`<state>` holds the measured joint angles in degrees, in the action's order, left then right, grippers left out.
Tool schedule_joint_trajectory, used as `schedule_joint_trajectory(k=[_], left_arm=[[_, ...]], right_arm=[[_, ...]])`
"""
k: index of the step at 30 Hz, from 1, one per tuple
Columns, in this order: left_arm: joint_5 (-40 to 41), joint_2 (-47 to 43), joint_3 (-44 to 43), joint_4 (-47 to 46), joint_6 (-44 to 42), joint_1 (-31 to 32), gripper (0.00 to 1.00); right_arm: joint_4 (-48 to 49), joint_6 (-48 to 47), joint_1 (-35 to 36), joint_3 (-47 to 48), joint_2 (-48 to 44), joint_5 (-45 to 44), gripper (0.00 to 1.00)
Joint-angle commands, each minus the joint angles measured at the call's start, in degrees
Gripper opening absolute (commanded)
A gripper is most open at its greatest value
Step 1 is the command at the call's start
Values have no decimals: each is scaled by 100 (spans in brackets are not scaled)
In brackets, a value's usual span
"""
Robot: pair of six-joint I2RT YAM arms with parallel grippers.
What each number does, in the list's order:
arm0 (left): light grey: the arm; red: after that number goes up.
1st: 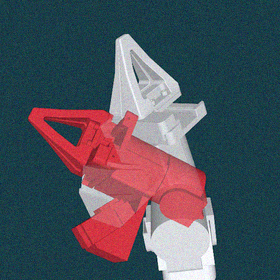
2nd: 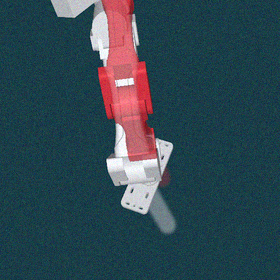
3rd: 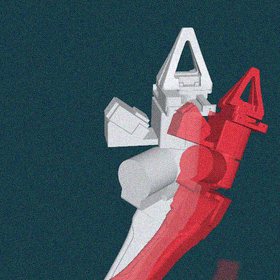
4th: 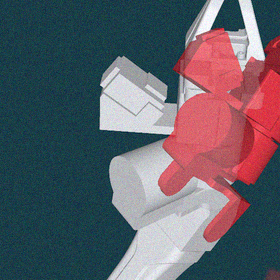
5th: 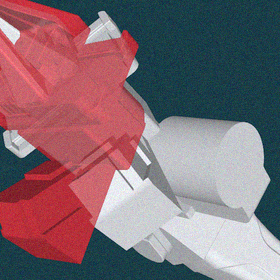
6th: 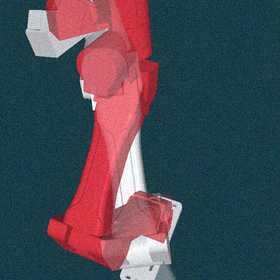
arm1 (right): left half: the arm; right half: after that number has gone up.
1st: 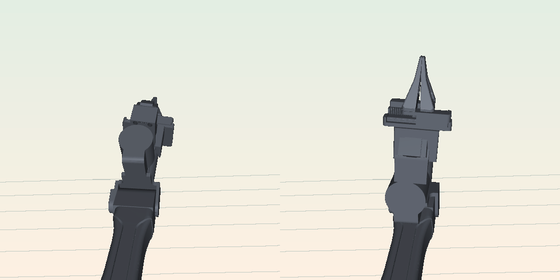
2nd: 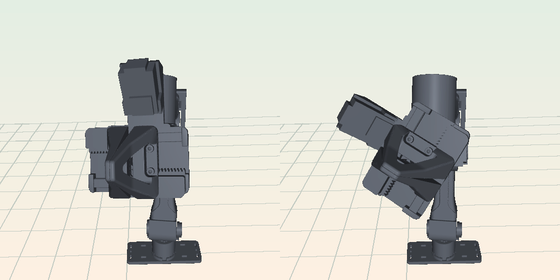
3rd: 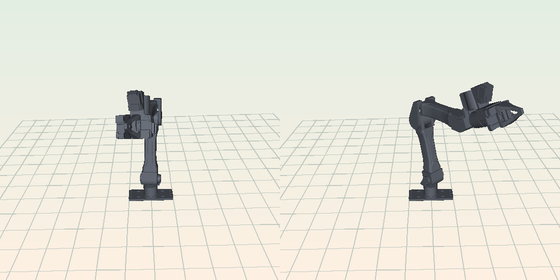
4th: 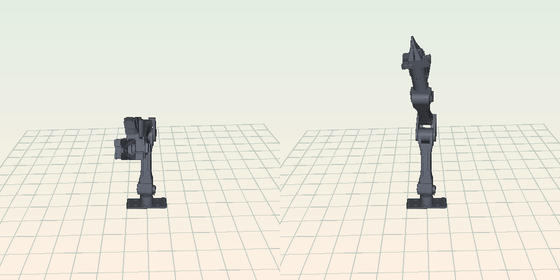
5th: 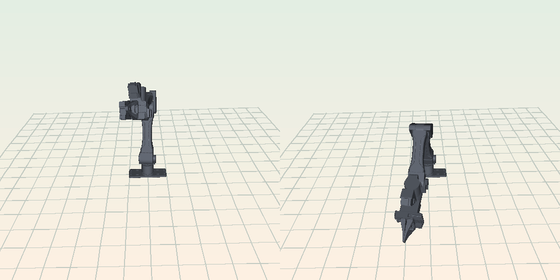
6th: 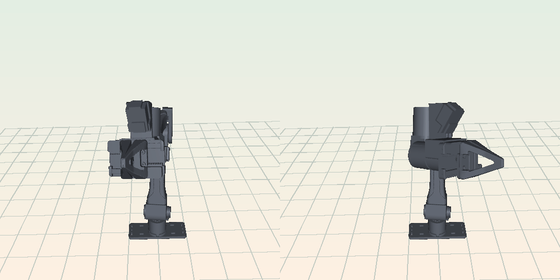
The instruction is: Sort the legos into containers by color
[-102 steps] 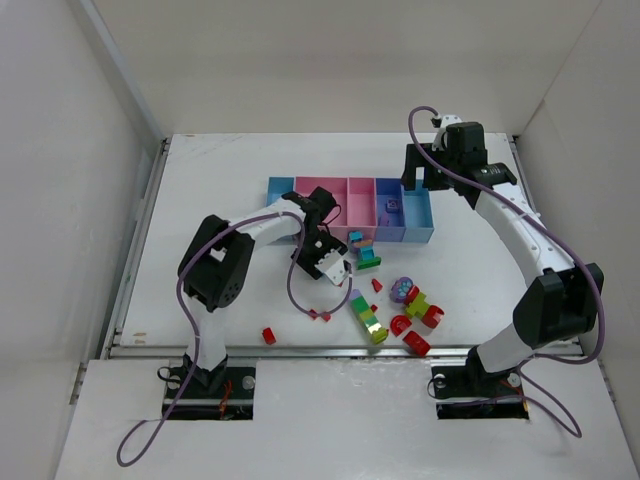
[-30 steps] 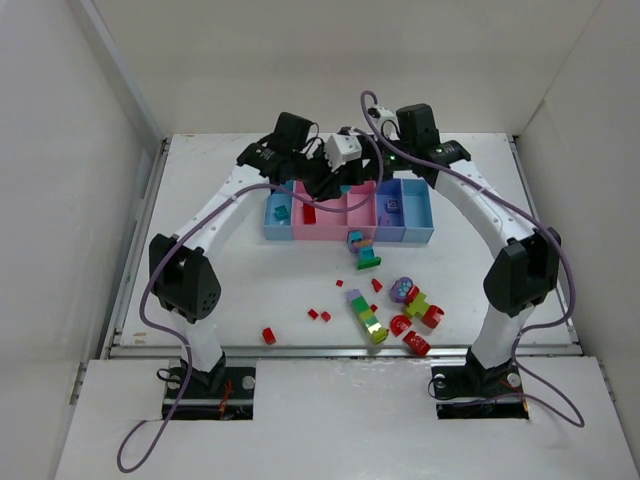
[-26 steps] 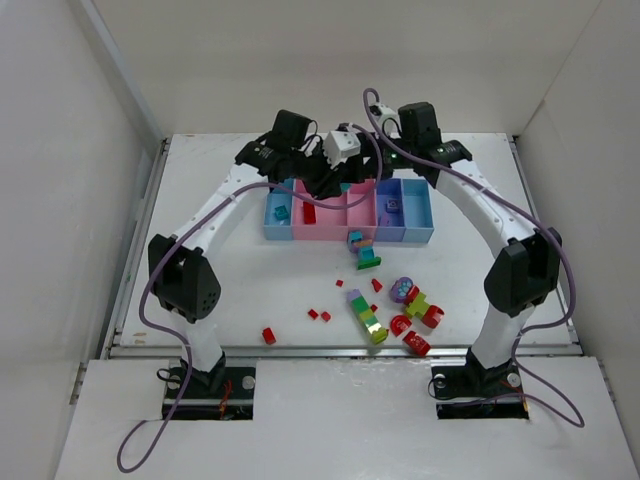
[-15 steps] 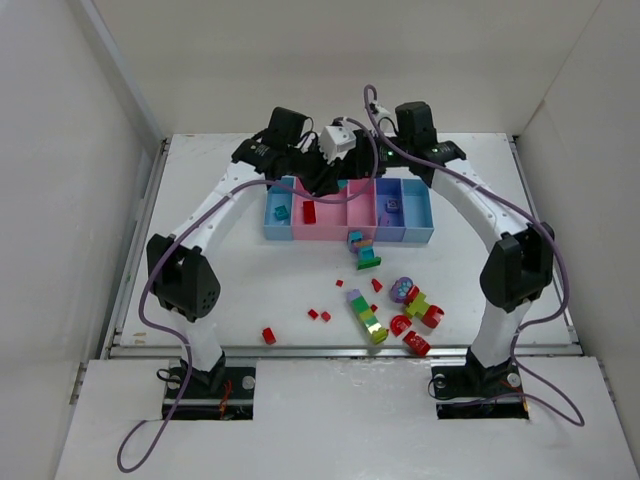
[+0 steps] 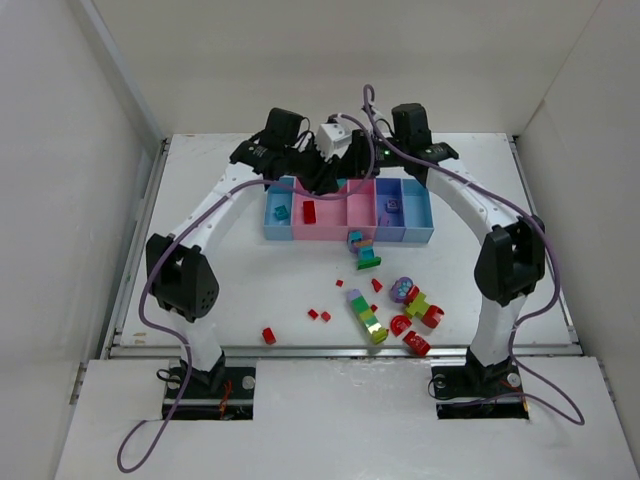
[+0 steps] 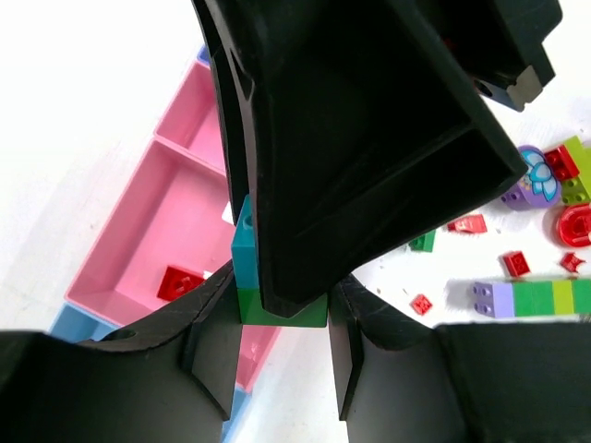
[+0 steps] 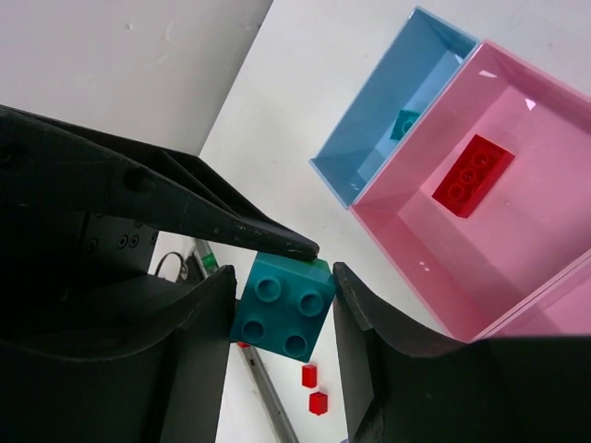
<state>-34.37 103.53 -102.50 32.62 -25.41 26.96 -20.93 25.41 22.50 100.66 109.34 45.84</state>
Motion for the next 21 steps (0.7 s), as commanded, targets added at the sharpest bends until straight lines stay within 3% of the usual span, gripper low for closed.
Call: schedule_joint_trajectory(k=[1, 10, 21], left_arm=[[141, -332, 526, -538, -16, -296, 0], [616, -868, 1979, -432, -78, -1403, 0], [721, -1353, 2515, -687, 352, -2089, 0]], right_arm=[[308, 280, -61, -38, -123, 364, 0], [897, 913, -55, 190, 69, -1015, 0], [897, 1124, 922, 2772, 2565, -753, 0]])
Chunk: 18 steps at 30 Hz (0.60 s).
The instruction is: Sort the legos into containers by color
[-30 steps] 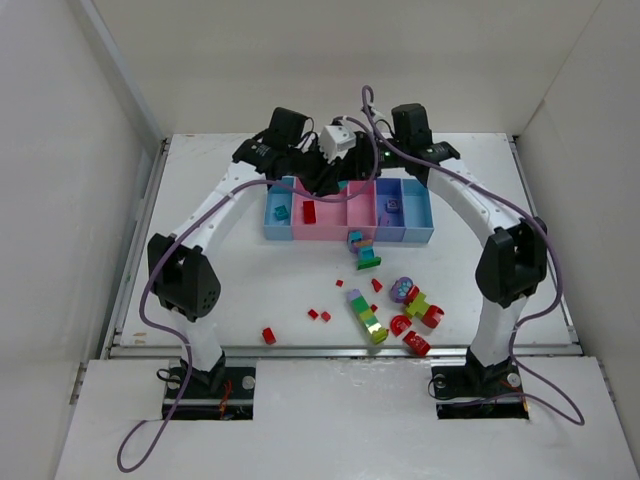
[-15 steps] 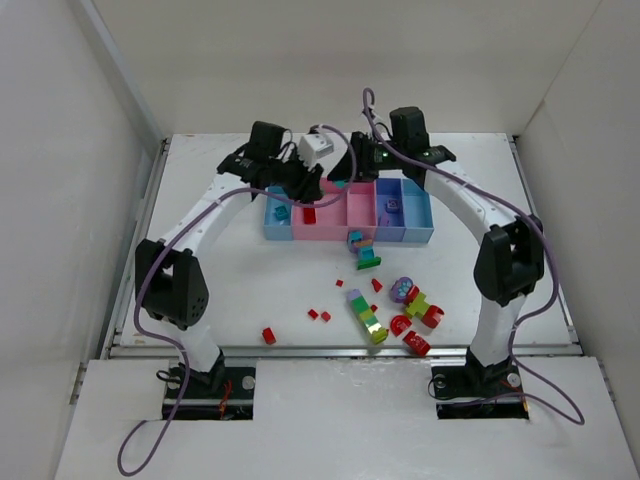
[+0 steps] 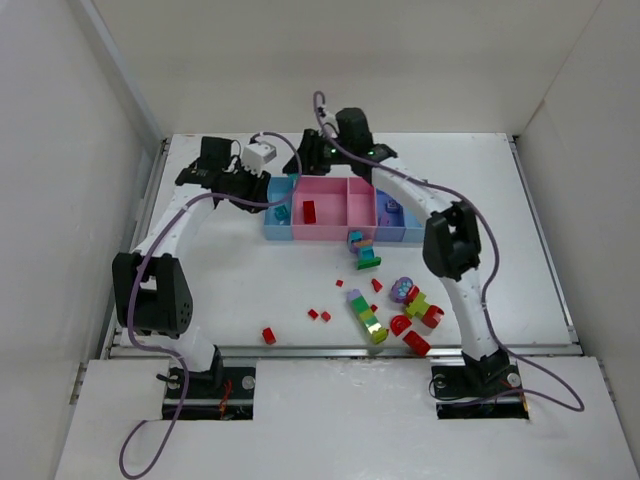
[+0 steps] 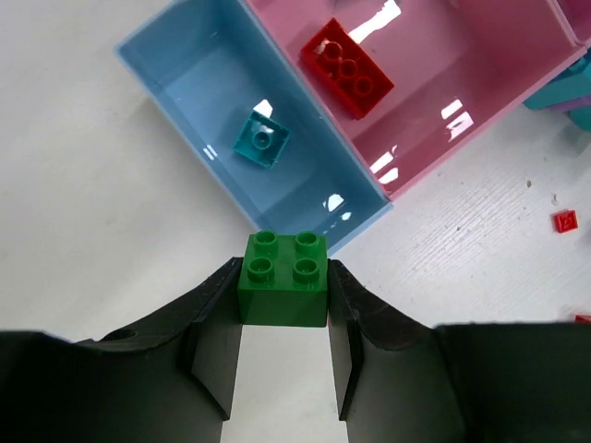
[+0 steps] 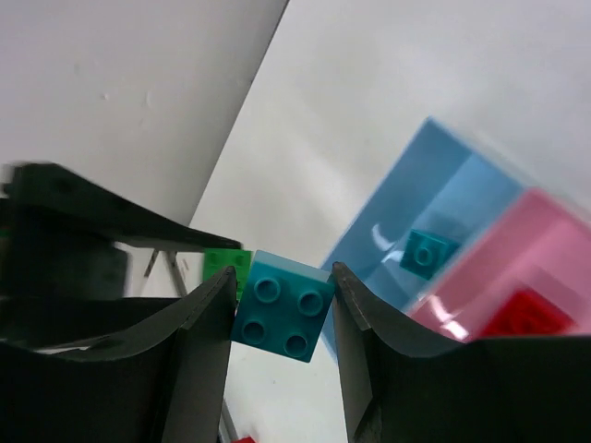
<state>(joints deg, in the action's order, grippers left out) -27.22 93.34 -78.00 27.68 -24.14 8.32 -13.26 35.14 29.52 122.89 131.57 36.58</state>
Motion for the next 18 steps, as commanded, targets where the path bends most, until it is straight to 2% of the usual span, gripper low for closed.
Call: schedule_joint_trajectory(k=[1, 8, 11, 14, 15, 18], left_arm=[[-54, -334, 65, -245, 226, -277, 0], [-230, -334, 65, -359, 226, -410, 0], [-284, -334, 65, -360, 226, -410, 0], [-284, -281, 65, -413, 226, -410, 0], [-284, -281, 65, -413, 226, -410, 0], [-336, -281, 65, -413, 226, -410, 0]], right_arm=[[130, 152, 221, 708, 630, 279, 1], [280, 336, 273, 1132, 1125, 534, 14], [280, 388, 274, 1185, 1187, 535, 28], [280, 442, 274, 1342, 1336, 675, 49], [280, 442, 274, 1343, 1397, 745, 65], [280, 494, 274, 1343, 1398, 746, 91]])
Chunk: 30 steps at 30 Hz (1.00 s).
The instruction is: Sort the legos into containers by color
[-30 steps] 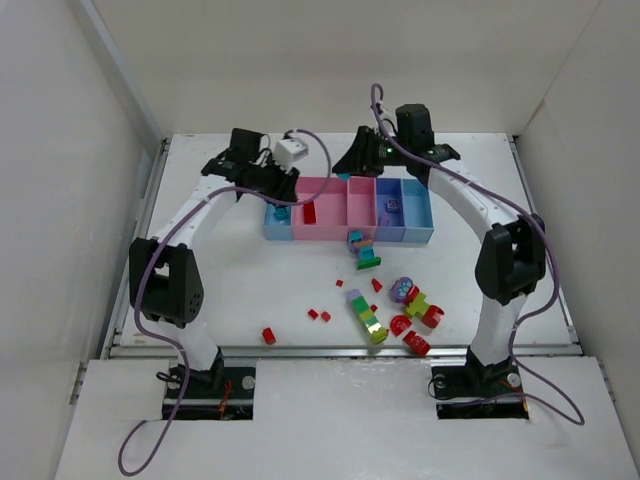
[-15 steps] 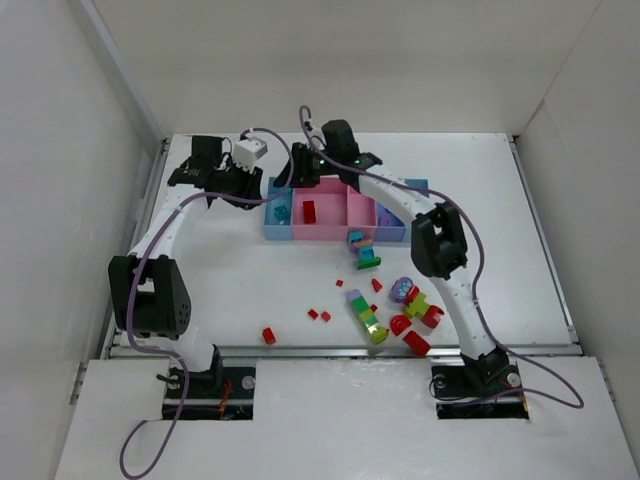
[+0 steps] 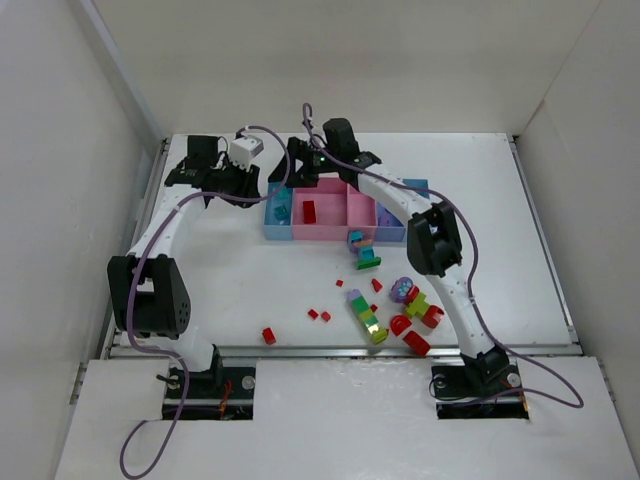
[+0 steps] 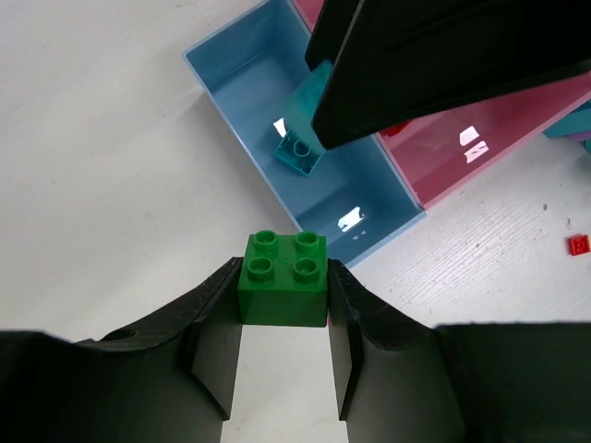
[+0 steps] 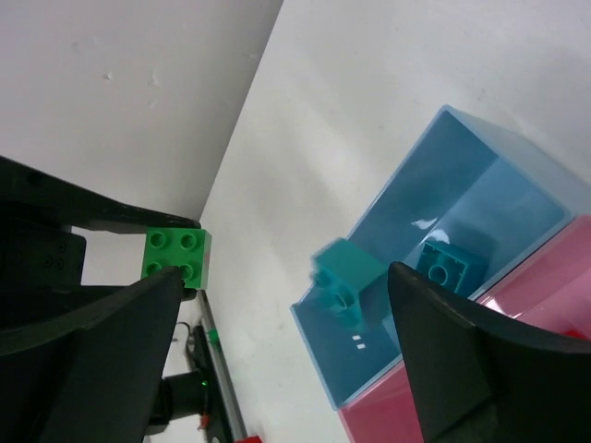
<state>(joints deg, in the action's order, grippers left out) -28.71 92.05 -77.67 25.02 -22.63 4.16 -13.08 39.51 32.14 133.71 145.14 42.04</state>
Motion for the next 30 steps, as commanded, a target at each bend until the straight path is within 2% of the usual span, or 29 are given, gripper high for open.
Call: schedule_joint_trajectory(k=[1, 10, 13, 16, 19, 20, 21, 27, 30], left_arm=[[-188, -152, 32, -146, 75, 6, 0], [-302, -152, 32, -146, 128, 6, 0], [-302, -100, -143, -146, 128, 163, 0], [-302, -29, -371, -76, -13, 400, 0], [-302, 242, -652, -24, -13, 611, 0], [-302, 243, -749, -23, -13, 682, 0], [-241, 400, -845, 38, -13, 752, 0], [-39, 998, -1707, 153, -66, 1455, 0], [23, 1402, -2155, 153, -119, 1876, 0]], right_arm=[[262, 57, 12, 261, 41, 199, 99], [314, -127, 12, 68, -354, 199, 99], [315, -180, -259, -81, -740, 138, 99], [315, -452, -541, -573, -1425, -151, 99], [315, -926, -1050, -1747, -2652, -694, 99], [245, -1032, -1156, -1752, -2658, -889, 99], [175, -1259, -1253, -2239, -3136, -1091, 99], [-537, -2086, -1789, -3385, -4256, -2646, 99], [-599, -2210, -1948, -3921, -4573, -2710, 99]])
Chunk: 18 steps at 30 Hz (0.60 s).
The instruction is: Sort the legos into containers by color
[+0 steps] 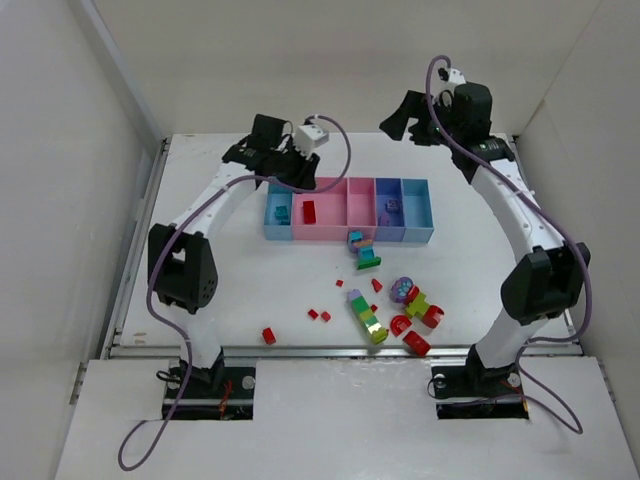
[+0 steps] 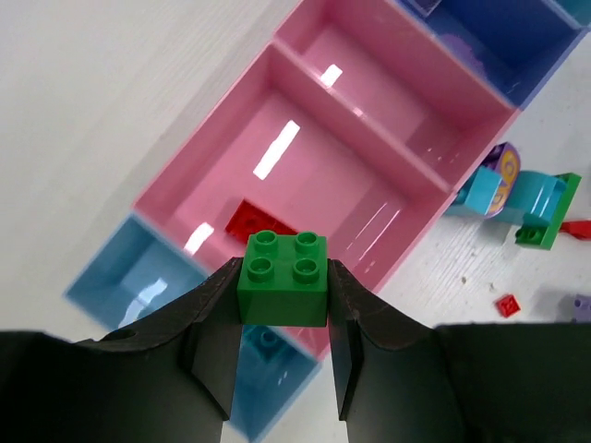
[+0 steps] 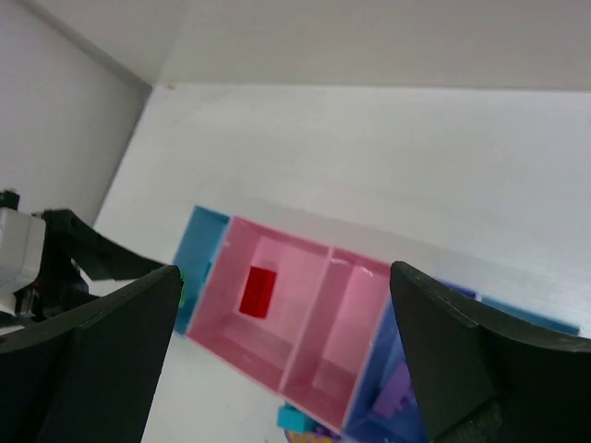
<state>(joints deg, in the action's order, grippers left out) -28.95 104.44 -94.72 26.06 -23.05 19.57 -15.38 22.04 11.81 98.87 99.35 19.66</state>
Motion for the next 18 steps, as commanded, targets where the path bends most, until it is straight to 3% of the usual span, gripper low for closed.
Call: schedule_joint_trajectory(k=[1, 5, 14, 16, 18], left_arm=[[47, 286, -582, 48, -129, 441, 0], [47, 988, -1118, -267, -60, 881, 0], [-5, 1825, -1436, -682, 116, 1488, 0], [-5, 1895, -1436, -734, 186, 1540, 14], [-5, 1896, -1383, -734, 187, 1541, 42]], right_arm=[[-370, -464, -3, -656, -47, -420, 99], [-370, -464, -127, -991, -170, -279, 99], [-562, -736, -241, -1256, -337, -331, 99], [-616, -798, -241, -1256, -337, -331, 99], [-668, -851, -293, -1256, -337, -331, 99]])
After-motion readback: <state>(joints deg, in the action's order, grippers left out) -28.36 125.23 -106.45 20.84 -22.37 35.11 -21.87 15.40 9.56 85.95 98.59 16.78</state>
